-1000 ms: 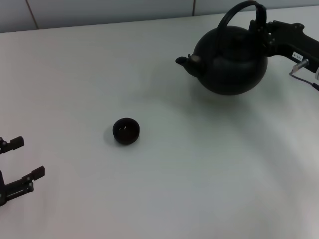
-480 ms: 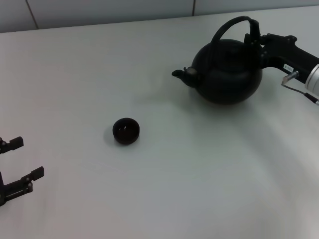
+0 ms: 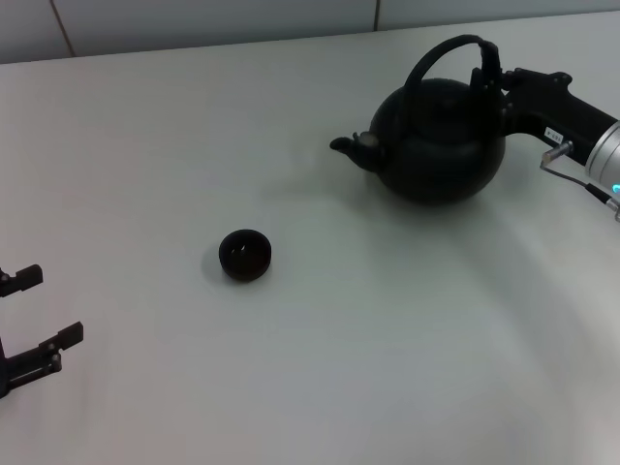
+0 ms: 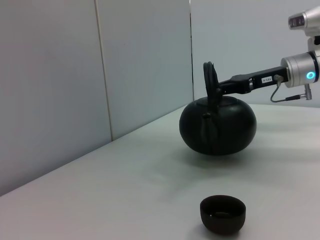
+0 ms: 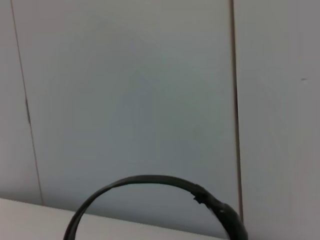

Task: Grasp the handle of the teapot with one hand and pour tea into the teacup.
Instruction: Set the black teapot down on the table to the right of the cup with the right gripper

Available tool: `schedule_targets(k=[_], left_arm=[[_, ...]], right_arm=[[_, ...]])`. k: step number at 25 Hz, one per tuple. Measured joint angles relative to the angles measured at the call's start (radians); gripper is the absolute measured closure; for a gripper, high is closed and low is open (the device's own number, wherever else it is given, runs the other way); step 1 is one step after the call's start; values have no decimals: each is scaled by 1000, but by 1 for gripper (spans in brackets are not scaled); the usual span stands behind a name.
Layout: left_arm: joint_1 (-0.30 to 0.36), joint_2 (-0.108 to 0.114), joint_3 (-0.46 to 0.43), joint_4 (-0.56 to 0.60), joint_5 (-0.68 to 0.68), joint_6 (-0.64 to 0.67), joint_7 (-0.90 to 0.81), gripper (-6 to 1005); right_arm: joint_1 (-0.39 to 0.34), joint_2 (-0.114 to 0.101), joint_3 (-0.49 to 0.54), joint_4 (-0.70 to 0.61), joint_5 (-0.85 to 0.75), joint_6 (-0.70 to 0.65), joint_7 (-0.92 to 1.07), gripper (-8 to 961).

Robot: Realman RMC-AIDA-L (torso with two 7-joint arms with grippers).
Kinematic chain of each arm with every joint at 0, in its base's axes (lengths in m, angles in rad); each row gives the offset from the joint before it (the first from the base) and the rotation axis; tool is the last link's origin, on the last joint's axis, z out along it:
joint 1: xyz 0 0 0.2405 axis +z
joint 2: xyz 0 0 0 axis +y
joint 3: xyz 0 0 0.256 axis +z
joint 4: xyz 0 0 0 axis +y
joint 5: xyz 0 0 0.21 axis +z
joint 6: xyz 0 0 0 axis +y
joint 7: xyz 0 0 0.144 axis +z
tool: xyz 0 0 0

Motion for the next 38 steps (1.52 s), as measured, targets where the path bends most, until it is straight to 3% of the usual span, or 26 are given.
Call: schedule_targets(k=[13,20,25,28,33,38], left_arm=[[-2,-5,1,0,0,-11,0,199],[-2,-7,1,0,0,-12,0,199],[-2,-7,3,0,0,-12,0,199],[-2,-7,5,0,0,-12,0,199],[-7,-5,3,0,0,-14,0,199],[-10,-2,3,0,0,-16,-1,199]], right_arm=[[-1,-2,-2,19,-6,23,-12,771],[-12,-2,-2,17,-6,11,-12,589],[-32,-1,9,8,-1,-13,-12,522],[-74,0,13,0,11,-84,-21,481],[-146,1,18,2,61,-201,-69,242],[-239,2,22,59,169,-330,-164,232]])
